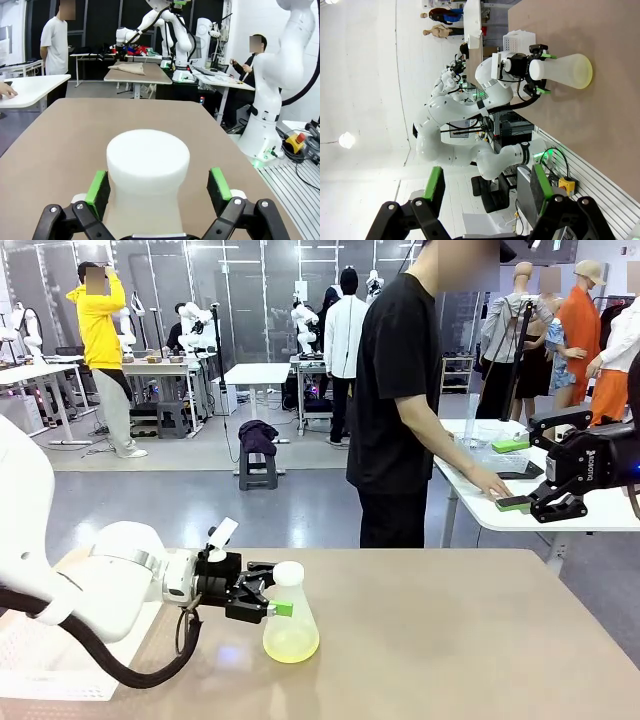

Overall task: Prepare the solutions needed for the experiment.
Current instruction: When the human places the Big flask in the center of the table, pick up the Big flask and place it in the left Organizing basket.

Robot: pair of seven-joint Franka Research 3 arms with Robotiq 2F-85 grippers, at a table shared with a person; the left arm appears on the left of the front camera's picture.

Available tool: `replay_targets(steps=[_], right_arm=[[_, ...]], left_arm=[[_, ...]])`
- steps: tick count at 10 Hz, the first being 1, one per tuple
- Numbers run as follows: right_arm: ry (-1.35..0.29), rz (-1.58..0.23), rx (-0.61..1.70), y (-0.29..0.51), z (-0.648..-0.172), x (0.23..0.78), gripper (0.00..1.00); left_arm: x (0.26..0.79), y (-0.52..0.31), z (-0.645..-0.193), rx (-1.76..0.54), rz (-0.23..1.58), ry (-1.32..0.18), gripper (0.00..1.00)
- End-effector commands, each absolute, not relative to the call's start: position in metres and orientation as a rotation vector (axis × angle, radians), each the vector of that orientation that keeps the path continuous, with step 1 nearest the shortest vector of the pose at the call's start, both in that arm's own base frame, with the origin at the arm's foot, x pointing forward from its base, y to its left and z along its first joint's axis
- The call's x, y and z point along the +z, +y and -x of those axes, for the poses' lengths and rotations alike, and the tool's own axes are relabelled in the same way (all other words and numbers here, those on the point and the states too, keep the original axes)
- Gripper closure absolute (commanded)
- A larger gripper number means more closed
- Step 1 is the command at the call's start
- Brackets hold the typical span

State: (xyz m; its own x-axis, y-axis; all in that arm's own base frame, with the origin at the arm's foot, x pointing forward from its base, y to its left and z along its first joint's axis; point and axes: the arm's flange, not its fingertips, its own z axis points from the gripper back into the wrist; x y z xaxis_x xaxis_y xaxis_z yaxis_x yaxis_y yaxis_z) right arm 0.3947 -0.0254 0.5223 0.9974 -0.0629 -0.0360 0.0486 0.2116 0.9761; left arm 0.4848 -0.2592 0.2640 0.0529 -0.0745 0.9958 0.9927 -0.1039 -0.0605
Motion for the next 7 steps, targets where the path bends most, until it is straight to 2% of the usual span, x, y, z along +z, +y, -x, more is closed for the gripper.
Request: replay_targets(steps=[1, 3, 4, 7], right_arm=[[-0.02, -1.369, -0.07, -0.0243, -0.3938, 0.5238, 0.13], [-0.02, -1.369, -0.07, -0.0243, -0.3938, 0.5238, 0.13], [-0.02, -1.369, -0.07, -0.0243, -0.3938, 0.5238, 0.13], [-0.02, -1.369, -0.07, -0.0243, -0.3938, 0.5238, 0.13]], left_arm=[[0.2607, -0.2715, -0.4938, -1.282, 1.297, -1.086, 0.0], [0.2586, -0.2751, -0.4937, -1.261, 1.301, -1.081, 0.0], [0.2583, -0.2745, -0.4934, -1.255, 1.317, -1.091, 0.07], [0.2578, -0.2715, -0.4927, -1.236, 1.318, -1.077, 0.36]])
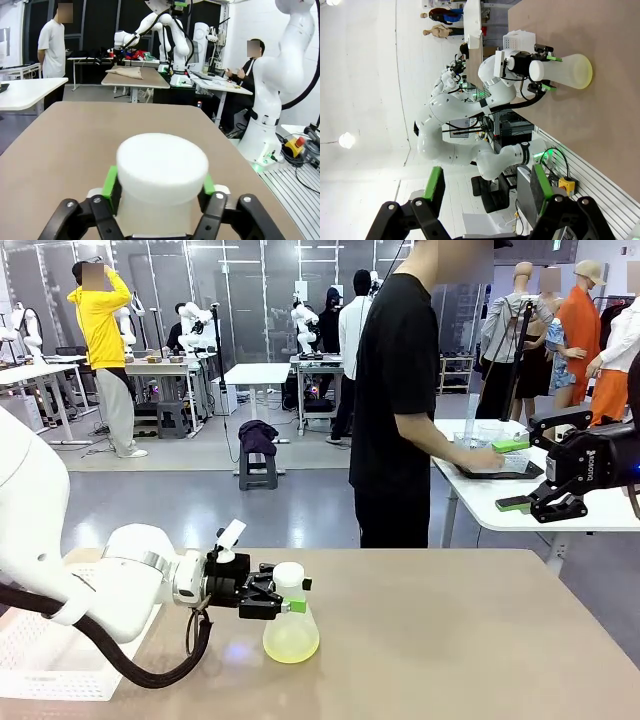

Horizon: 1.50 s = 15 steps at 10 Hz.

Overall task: Prepare the solutions needed for the experiment.
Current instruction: When the human places the Big flask in the center of the table, pick up the Big flask and place it in the left Organizing basket.

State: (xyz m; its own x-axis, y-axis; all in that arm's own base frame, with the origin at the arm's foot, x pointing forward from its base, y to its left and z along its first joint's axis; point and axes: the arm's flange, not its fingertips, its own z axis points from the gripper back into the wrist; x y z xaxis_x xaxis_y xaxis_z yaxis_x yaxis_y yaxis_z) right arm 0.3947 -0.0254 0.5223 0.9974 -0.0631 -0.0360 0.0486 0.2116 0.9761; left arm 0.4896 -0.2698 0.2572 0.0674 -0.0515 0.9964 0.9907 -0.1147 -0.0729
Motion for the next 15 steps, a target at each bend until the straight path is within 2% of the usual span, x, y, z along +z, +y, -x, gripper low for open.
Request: replay_targets(steps=[1, 6, 7, 9, 10, 11, 12, 13, 14, 15], right_arm=[[-0.02, -1.369, -0.07, -0.024, -0.394, 0.524, 0.13], [-0.02, -1.369, -0.07, -0.024, -0.394, 0.524, 0.13], [-0.02, -1.369, -0.07, -0.024, -0.394, 0.524, 0.13], [-0.02, -1.369, -0.07, -0.024, -0.394, 0.524, 0.13], [-0.02, -1.369, -0.07, -0.024, -0.394, 0.524, 0.13], [-0.02, -1.369, -0.07, -0.024, -0.394, 0.524, 0.13], [-0.02, -1.369, -0.07, -0.024, -0.394, 0.524, 0.13], [-0.02, -1.369, -0.07, -0.024, -0.394, 0.524, 0.13], [-0.02, -1.369, -0.07, -0.024, -0.394, 0.524, 0.13], [-0.02, -1.369, -0.07, -0.024, -0.394, 0.524, 0.13]], left_arm=[[0.258, -0.272, -0.493, -1.234, 1.32, -1.069, 0.44], [0.255, -0.275, -0.494, -1.221, 1.326, -1.056, 0.93], [0.254, -0.274, -0.493, -1.224, 1.326, -1.055, 1.0], [0.253, -0.273, -0.493, -1.213, 1.322, -1.052, 1.0], [0.254, -0.273, -0.493, -1.204, 1.314, -1.05, 0.91], [0.255, -0.273, -0.493, -1.203, 1.311, -1.051, 0.93], [0.257, -0.273, -0.493, -1.195, 1.307, -1.041, 1.0], [0.262, -0.273, -0.494, -1.127, 1.317, -1.05, 0.97], [0.271, -0.272, -0.49, -1.158, 1.29, -1.037, 0.97], [0.313, -0.266, -0.479, -1.216, 1.232, -1.044, 0.97]])
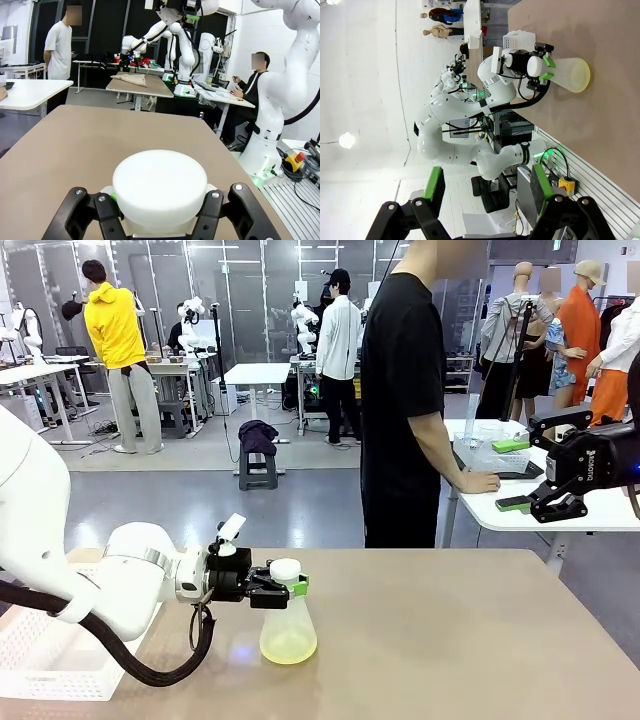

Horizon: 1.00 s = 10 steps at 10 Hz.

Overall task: Prepare the solutions needed for the experiment.
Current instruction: When the human places the Big flask in the center of the table, pick up the Big flask and place it in the left Organizing basket.

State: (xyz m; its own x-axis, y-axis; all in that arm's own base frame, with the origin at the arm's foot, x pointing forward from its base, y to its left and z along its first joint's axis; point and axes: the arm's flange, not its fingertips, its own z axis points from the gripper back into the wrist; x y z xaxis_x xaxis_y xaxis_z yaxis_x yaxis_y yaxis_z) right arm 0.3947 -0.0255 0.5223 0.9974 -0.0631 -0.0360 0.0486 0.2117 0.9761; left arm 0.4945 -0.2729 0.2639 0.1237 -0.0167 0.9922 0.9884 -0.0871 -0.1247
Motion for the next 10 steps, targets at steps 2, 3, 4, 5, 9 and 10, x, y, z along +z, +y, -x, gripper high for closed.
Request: replay_targets(steps=[2, 3, 4, 5, 9, 10], right_arm=[[-0.02, -1.369, -0.07, -0.024, -0.394, 0.524, 0.13], [-0.02, -1.369, -0.07, -0.024, -0.394, 0.524, 0.13], [-0.02, -1.369, -0.07, -0.024, -0.394, 0.524, 0.13], [-0.02, -1.369, -0.07, -0.024, -0.394, 0.524, 0.13], [-0.02, -1.369, -0.07, -0.024, -0.394, 0.524, 0.13], [-0.02, -1.369, -0.07, -0.024, -0.394, 0.524, 0.13]], left_arm=[[0.317, -0.265, -0.479, -1.229, 1.243, -1.044, 0.97], [0.333, -0.263, -0.477, -1.261, 1.215, -1.064, 0.97], [0.345, -0.26, -0.476, -1.286, 1.198, -1.072, 0.97], [0.356, -0.255, -0.475, -1.303, 1.175, -1.091, 0.97], [0.402, -0.207, -0.475, -1.303, 1.142, -1.215, 0.97], [0.409, -0.195, -0.474, -1.308, 1.146, -1.235, 0.97]])
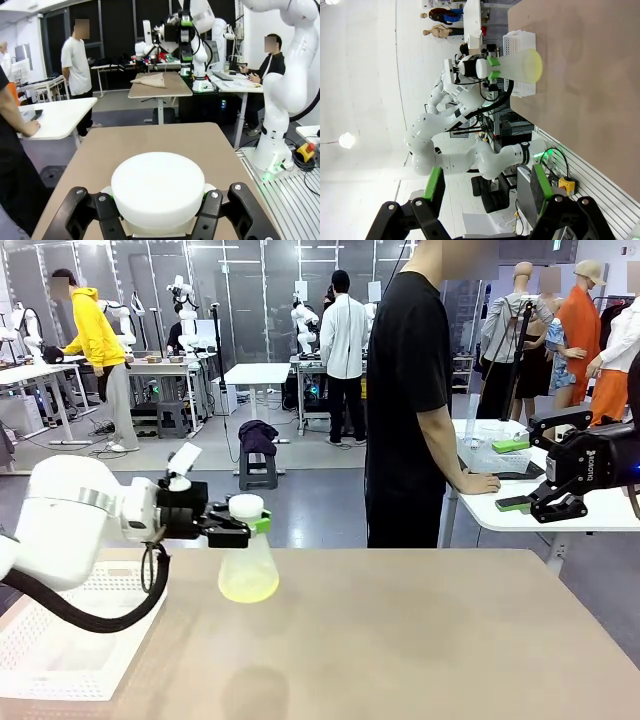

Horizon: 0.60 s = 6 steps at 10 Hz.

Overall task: Prepare the solutions needed for the experiment.
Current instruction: When the human places the Big flask in the center of the table, pick up the Big flask and place it in the left Organizing basket.

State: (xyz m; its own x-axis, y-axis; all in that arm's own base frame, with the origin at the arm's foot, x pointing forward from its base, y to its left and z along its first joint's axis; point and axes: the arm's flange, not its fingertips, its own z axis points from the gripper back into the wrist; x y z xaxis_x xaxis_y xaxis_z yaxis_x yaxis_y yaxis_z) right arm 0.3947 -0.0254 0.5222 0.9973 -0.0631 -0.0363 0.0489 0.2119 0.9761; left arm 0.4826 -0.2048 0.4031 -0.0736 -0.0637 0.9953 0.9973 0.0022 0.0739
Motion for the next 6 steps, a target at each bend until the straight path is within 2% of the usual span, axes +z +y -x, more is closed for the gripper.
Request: replay_targets(steps=[1, 6], right_arm=[[-0.02, -1.369, -0.07, -0.024, -0.394, 0.524, 0.13], [-0.02, -1.369, -0.07, -0.024, -0.394, 0.524, 0.13]], left_arm=[[0.415, -0.179, -0.472, -1.297, 1.112, -1.251, 0.97], [0.431, -0.031, -0.458, -1.085, 0.877, -1.415, 0.97]])
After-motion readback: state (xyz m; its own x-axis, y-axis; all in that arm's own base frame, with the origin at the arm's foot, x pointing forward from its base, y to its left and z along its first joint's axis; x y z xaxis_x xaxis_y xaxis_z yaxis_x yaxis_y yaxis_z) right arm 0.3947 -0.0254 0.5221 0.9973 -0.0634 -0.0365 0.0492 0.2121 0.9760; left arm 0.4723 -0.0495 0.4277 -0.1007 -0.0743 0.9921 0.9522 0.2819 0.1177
